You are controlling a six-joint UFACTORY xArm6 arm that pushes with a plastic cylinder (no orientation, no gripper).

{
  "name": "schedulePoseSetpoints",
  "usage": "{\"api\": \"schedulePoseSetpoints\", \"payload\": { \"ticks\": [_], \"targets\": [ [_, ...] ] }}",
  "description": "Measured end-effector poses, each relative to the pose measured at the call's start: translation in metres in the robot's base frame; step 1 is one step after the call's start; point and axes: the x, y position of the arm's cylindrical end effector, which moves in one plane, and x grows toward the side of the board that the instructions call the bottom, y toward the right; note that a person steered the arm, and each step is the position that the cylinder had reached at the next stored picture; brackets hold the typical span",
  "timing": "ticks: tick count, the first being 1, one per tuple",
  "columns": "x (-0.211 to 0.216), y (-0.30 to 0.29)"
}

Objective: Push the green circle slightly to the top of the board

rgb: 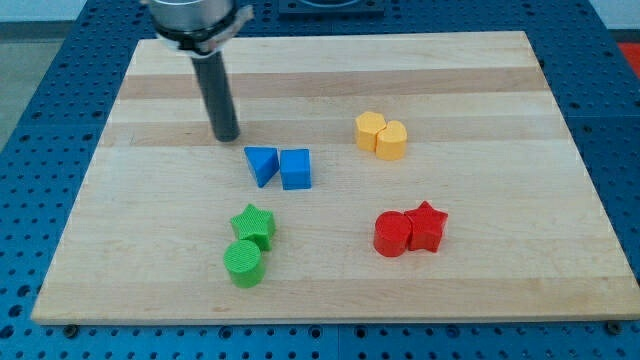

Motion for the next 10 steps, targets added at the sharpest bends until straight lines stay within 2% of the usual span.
{"api": "schedulePoseSetpoints", "payload": {
  "ticks": [1,2,3,4,6,9,10],
  "targets": [
    [0.042,-0.037],
    [0.134,-0.048],
    [0.168,-0.046],
    [0.217,-0.014],
    [0.227,0.034],
    [0.159,0.107],
    [0.159,0.107]
  ]
}}
